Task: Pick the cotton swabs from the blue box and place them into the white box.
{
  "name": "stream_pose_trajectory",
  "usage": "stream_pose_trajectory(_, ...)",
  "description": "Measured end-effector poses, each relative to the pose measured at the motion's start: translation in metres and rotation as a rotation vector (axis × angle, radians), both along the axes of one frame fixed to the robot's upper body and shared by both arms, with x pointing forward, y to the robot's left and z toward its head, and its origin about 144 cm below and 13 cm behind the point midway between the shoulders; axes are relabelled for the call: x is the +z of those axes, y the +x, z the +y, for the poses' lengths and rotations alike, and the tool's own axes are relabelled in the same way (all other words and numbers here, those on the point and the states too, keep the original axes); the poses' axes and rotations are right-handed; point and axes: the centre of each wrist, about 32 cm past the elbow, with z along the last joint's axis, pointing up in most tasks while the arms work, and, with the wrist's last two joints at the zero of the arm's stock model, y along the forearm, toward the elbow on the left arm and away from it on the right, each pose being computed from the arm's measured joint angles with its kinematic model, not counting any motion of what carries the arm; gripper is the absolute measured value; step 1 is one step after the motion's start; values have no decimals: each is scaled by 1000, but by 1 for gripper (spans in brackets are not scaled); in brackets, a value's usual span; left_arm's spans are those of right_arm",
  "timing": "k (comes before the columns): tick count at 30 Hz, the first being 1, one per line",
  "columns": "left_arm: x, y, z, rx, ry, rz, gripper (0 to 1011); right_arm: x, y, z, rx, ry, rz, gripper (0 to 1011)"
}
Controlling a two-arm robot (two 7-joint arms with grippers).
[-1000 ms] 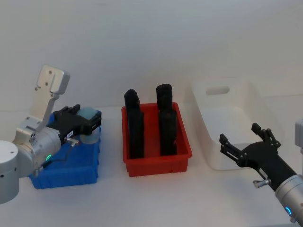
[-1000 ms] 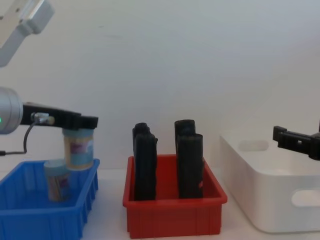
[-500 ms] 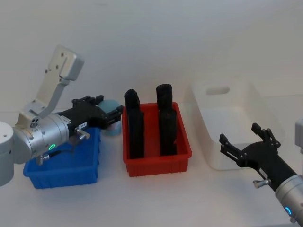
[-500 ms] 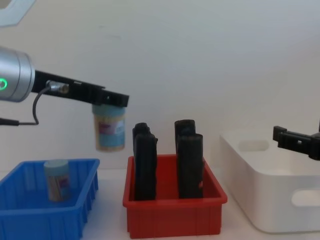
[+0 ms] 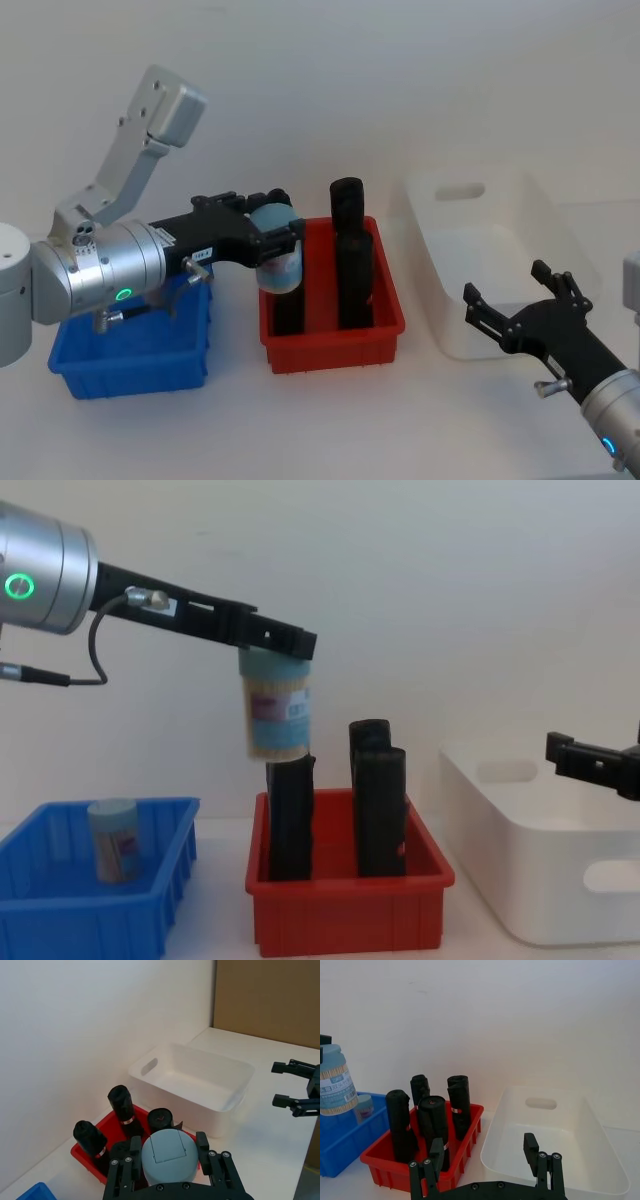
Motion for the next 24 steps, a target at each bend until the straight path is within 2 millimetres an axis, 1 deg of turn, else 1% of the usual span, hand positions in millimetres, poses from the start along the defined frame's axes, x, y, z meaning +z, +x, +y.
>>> stream_pose_trajectory(12,9,-1,-3,-50,-6,9,659,3,3,0,35,-12,6,1002)
stream_pose_trajectory(24,12,-2,-5,-69,-8,12,659,12,14,3,168,-54,24,1002)
